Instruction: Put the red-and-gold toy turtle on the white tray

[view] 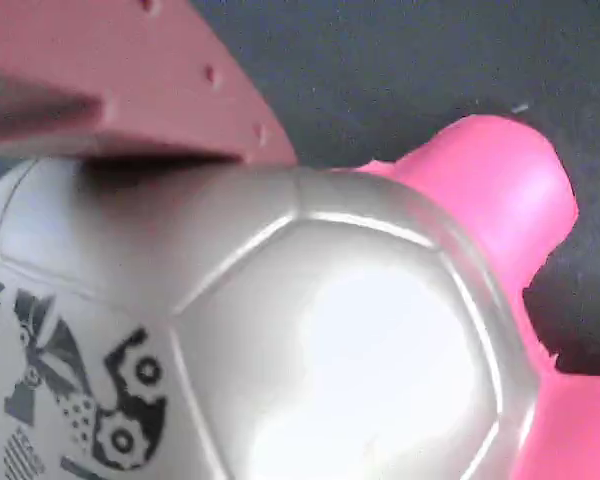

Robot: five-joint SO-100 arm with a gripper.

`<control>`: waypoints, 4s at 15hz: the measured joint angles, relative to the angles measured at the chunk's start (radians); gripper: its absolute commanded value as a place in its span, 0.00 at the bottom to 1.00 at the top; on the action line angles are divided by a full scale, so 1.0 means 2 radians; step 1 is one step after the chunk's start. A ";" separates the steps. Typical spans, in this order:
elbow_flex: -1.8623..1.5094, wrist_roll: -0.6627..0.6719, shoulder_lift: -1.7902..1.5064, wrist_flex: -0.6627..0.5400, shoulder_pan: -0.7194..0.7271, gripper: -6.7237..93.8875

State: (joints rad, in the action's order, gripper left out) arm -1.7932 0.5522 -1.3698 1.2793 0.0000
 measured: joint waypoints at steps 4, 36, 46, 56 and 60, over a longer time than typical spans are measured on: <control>0.018 -0.024 -0.072 0.035 -0.015 0.07; 0.415 -0.196 0.164 0.122 -0.279 0.47; 0.365 -0.174 0.164 0.114 -0.287 0.63; 0.350 -0.203 0.005 0.110 -0.249 0.07; 0.183 -0.229 -0.141 -0.025 -0.202 0.07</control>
State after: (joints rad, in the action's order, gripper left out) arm -1.4266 0.0936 -1.6521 1.2287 -0.4034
